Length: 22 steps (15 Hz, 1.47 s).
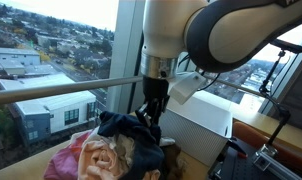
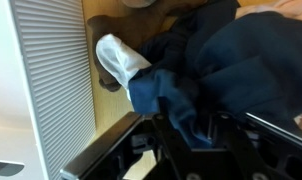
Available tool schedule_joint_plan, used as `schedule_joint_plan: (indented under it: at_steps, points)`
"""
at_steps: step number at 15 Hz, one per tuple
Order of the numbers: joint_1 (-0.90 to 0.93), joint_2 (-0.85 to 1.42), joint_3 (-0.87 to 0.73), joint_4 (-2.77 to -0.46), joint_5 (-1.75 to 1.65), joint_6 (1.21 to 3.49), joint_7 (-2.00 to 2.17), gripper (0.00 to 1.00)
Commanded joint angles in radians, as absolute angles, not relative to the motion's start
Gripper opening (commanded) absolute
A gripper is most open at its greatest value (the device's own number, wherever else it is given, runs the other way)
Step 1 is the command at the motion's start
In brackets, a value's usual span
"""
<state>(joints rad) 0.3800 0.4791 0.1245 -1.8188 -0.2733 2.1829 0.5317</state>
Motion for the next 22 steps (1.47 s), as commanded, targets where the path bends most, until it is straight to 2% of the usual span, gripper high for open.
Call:
schedule_joint_plan:
  at_steps: [1,2,8,9,10,11,20,22]
  points:
    - [0.377,0.383,0.125,-1.854,-0.225,2.168,0.520,0.05]
    - [0.374,0.357,0.129,-1.856,-0.213,2.162,0.519,0.00]
    - [0.362,0.249,0.139,-1.858,-0.185,2.137,0.527,0.00]
    - [0.361,0.241,0.140,-1.861,-0.186,2.138,0.530,0.26]
    - [0.361,0.237,0.144,-1.867,-0.186,2.143,0.531,0.27]
    - [0.361,0.236,0.147,-1.875,-0.187,2.152,0.531,0.32]
    - [0.364,0.333,0.185,-1.942,-0.160,2.255,0.489,0.98]
    - [0.359,0.372,0.191,-1.943,-0.132,2.283,0.448,1.00]
